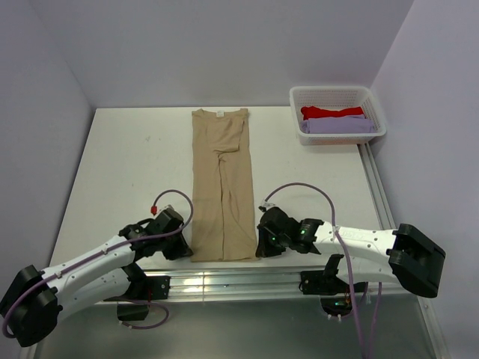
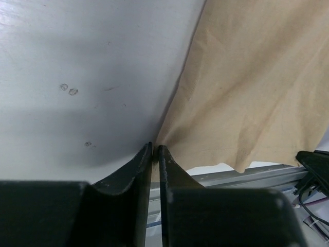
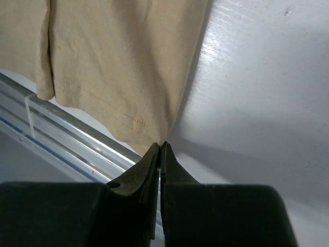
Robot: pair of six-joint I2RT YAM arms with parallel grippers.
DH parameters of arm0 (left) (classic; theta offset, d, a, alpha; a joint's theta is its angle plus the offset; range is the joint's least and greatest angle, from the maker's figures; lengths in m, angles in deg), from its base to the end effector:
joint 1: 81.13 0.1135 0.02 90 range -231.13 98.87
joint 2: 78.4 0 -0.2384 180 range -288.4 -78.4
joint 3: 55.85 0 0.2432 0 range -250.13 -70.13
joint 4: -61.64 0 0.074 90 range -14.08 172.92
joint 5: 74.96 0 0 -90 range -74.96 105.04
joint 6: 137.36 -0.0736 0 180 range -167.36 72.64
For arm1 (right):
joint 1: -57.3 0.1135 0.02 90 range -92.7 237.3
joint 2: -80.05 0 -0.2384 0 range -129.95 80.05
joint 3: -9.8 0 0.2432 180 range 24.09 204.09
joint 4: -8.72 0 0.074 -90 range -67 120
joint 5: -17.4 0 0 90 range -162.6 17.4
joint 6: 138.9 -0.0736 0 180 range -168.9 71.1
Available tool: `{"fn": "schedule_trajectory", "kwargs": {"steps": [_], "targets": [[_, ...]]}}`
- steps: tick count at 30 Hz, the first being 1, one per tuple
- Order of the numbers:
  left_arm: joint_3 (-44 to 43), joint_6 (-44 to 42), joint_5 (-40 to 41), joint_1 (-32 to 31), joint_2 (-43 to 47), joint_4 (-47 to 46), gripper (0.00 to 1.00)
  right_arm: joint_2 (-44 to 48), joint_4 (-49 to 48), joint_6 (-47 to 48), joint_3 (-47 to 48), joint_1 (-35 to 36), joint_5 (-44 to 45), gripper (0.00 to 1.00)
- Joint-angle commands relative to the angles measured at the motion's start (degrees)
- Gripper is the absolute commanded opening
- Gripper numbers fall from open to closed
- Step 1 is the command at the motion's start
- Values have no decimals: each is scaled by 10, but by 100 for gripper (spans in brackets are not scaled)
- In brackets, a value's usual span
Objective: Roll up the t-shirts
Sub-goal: Fold the tshirt
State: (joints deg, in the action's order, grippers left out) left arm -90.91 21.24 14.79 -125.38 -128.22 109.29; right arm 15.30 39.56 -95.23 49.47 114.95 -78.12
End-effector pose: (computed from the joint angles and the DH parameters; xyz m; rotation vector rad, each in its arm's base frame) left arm 0.1213 -0.1187 0.1029 -0.5936 2.7584 -0.5806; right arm 0.1123 0.1906 0.1041 -0.3120 2.7355 0.7465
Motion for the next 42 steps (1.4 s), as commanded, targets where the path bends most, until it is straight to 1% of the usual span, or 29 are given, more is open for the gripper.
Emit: {"fn": "schedule_trajectory", "kwargs": {"steps": [1, 2, 3, 4, 5, 6, 7, 9, 13, 16, 21, 22, 24, 25, 27, 28, 29, 30, 31, 32, 33, 38, 42], "targets": [[7, -4, -15, -2, -10, -3, 18, 8, -4, 6, -5, -4, -25, 5], [7, -5, -15, -2, -13, -1, 20, 10, 5, 4, -7, -3, -20, 6], [7, -7, -15, -2, -14, 1, 22, 13, 8, 4, -9, -4, -19, 11], [9, -6, -16, -2, -13, 4, 24, 17, 9, 4, -14, -3, -20, 19], [10, -7, -16, -2, -8, 4, 29, 20, 11, 4, -16, -3, -22, 29], [11, -7, -18, -2, -5, 4, 31, 23, 10, 3, -17, -5, -21, 42], [12, -5, -18, -2, 0, 6, 35, 30, 9, 2, -17, -4, -20, 42], [11, -4, -19, -2, 11, 6, 38, 37, 10, 2, -14, -10, -14, 42], [10, -5, -23, -2, 21, -7, 40, 31, 2, 14, -1, -35, -22, 43], [-2, -8, -24, -2, 10, -11, 40, 11, -8, 21, 9, -49, -34, 43], [2, -11, -29, -2, -10, -37, 39, -20, -50, 15, 6, -50, -61, 41], [6, -11, -32, -2, -15, -42, 37, -23, -57, 12, 0, -49, -65, 40], [16, -11, -39, -2, -26, -54, 36, -18, -70, 5, -8, -50, -77, 39], [20, -11, -41, -2, -27, -56, 33, -14, -72, 4, -16, -50, -78, 38], [28, -11, -44, -2, -26, -58, 25, -8, -68, 4, -22, -50, -77, 30], [29, -11, -45, -2, -22, -55, 16, -3, -63, 4, -26, -50, -76, 26], [30, -13, -45, -2, -20, -52, 12, 0, -64, 4, -28, -50, -77, 19], [30, -14, -45, -2, -19, -48, 8, 2, -64, 2, -31, -50, -78, 17], [29, -14, -45, -2, -19, -39, 0, 6, -66, 1, -38, -50, -81, 12], [29, -14, -45, -2, -19, -35, 0, 9, -64, -1, -39, -50, -81, 1], [27, -14, -46, -2, -19, -30, 0, 9, -63, -2, -40, -50, -79, 0], [12, -17, -52, -2, -14, -7, 0, 19, -35, 4, -35, -51, -76, 0], [-37, -31, -65, 0, -20, 18, 0, 35, 2, 18, -8, -54, -64, 0]]}}
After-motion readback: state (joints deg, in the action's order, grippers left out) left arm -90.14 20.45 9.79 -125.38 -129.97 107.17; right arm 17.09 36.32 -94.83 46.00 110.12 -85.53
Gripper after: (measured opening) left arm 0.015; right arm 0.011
